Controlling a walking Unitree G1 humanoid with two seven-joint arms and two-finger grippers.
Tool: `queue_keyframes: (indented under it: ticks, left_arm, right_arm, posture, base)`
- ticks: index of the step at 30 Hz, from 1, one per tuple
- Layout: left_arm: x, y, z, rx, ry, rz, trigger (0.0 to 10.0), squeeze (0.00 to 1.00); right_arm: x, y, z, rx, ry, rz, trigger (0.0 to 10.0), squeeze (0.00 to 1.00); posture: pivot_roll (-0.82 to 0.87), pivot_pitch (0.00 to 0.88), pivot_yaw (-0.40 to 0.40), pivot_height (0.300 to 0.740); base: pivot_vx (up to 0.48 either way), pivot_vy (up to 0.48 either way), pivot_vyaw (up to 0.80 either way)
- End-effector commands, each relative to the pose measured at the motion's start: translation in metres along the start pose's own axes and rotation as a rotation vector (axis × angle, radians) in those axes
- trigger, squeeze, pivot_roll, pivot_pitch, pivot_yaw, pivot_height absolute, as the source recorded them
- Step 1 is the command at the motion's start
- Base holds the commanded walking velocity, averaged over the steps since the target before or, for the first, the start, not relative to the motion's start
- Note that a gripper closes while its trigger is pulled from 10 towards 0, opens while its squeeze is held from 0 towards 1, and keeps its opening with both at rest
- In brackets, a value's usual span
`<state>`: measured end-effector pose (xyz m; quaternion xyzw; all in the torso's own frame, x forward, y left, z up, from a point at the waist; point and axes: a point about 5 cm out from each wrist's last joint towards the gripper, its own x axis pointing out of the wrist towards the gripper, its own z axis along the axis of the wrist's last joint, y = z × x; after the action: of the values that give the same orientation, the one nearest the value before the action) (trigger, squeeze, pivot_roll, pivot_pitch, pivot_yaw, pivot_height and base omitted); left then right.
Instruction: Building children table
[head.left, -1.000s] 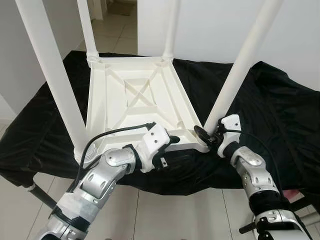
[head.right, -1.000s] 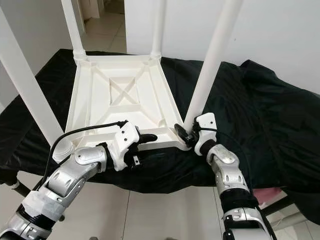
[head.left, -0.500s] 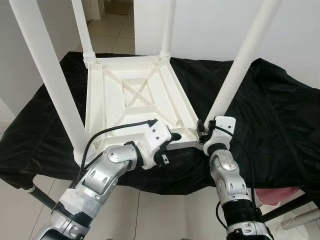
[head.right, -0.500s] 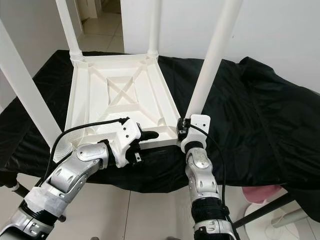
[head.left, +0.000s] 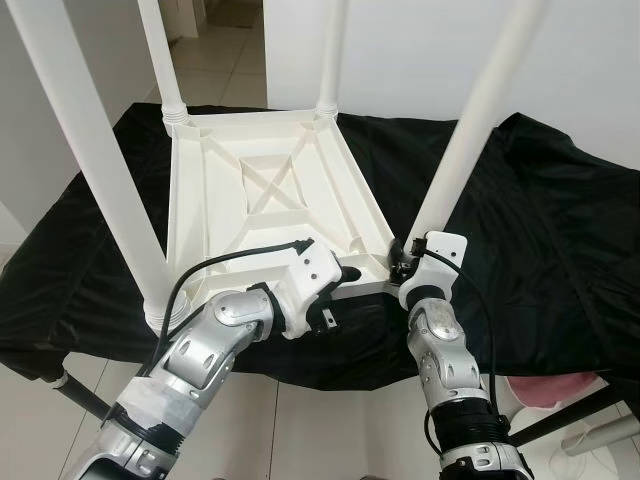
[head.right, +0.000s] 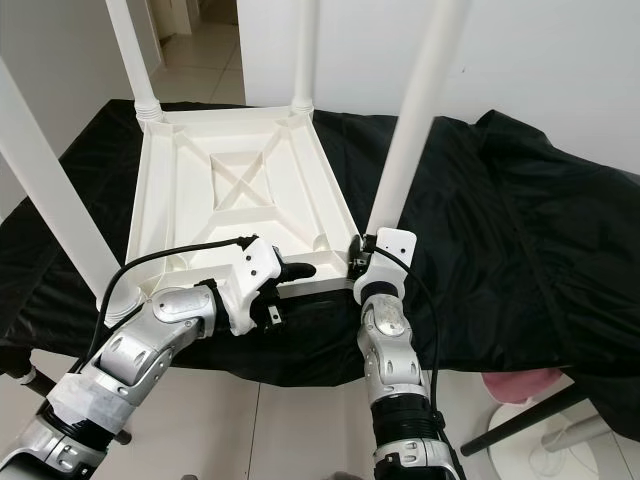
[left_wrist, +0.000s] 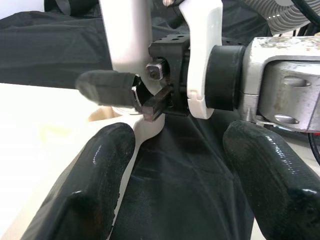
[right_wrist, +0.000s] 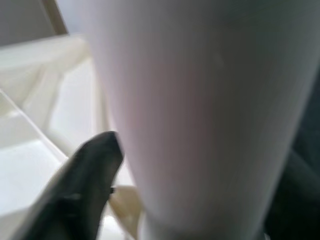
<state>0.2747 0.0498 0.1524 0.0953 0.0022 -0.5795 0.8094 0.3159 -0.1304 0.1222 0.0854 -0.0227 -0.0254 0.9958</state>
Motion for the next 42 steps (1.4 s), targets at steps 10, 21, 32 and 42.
queue_keyframes:
  ticks: [10, 21, 32, 42]
  left_arm:
    - [-0.001, -0.007, -0.003, -0.003, 0.009, -0.049, 10.0, 0.00]
    - [0.001, -0.008, -0.003, -0.004, 0.007, -0.065, 10.0, 0.00]
    - [0.001, -0.009, -0.002, 0.005, 0.010, -0.080, 10.0, 0.00]
    - [0.001, -0.009, -0.001, 0.009, 0.011, -0.081, 10.0, 0.00]
  right_arm:
    - [-0.011, -0.012, 0.008, 0.046, -0.085, 0.102, 10.0, 1.00]
    - [-0.014, -0.037, 0.005, -0.117, -0.034, 0.409, 10.0, 0.00]
    - [0.006, -0.039, 0.001, -0.241, 0.040, 0.604, 10.0, 0.00]
    - [0.020, -0.038, 0.003, -0.254, 0.048, 0.635, 0.0, 0.00]
  posture:
    - [-0.02, 0.000, -0.035, 0.740]
    - [-0.03, 0.000, -0.025, 0.740]
    - [-0.02, 0.000, -0.018, 0.740]
    - [-0.02, 0.000, -0.022, 0.740]
  base:
    - [0.000, 0.000, 0.00]
    - [0.000, 0.000, 0.00]
    - [0.000, 0.000, 0.00]
    - [0.000, 0.000, 0.00]
